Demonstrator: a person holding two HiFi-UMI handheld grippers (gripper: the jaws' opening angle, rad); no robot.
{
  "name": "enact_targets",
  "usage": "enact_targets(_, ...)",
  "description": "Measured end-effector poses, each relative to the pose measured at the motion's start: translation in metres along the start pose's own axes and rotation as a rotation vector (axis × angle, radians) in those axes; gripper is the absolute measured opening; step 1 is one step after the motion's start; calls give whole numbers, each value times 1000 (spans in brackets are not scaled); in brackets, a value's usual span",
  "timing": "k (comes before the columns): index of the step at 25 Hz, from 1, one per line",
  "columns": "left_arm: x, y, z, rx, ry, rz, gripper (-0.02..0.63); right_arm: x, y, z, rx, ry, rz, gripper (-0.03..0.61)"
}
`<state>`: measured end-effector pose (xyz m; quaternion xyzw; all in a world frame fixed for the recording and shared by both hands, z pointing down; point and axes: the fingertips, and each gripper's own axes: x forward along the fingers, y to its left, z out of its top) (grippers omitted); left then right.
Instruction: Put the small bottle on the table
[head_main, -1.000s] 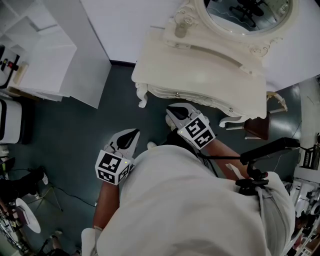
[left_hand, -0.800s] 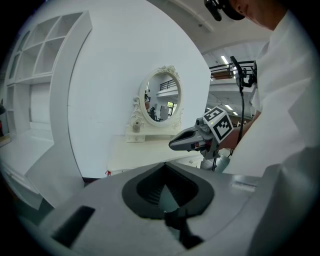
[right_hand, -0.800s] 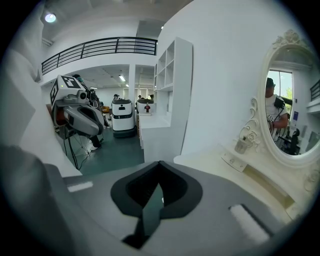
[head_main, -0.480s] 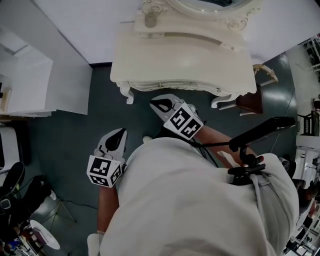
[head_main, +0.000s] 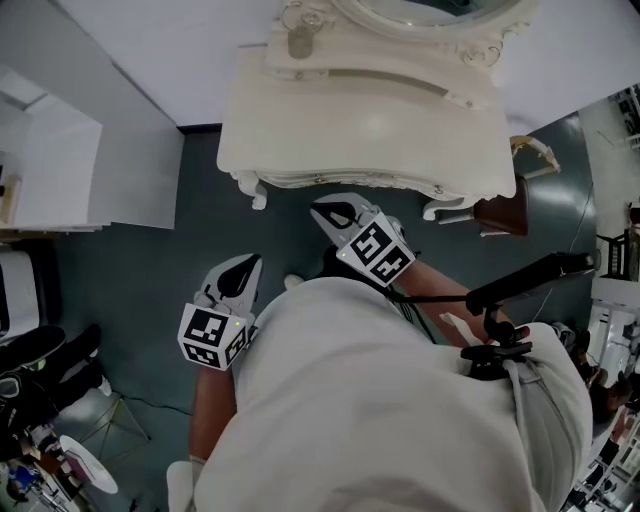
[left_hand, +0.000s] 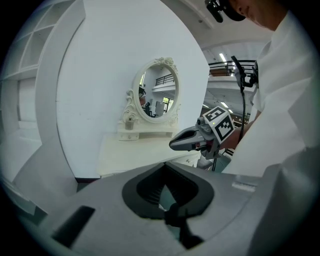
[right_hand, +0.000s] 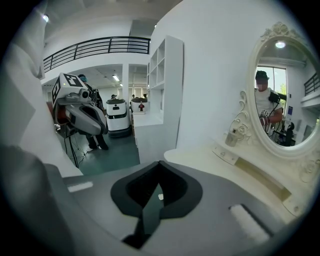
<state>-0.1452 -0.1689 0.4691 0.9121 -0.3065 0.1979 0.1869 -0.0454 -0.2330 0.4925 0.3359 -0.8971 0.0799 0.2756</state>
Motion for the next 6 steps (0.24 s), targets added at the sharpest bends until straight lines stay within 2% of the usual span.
enact_targets(6,54,5,36,14,26,-43,3,-8,-58,-7,38,11,-24,0)
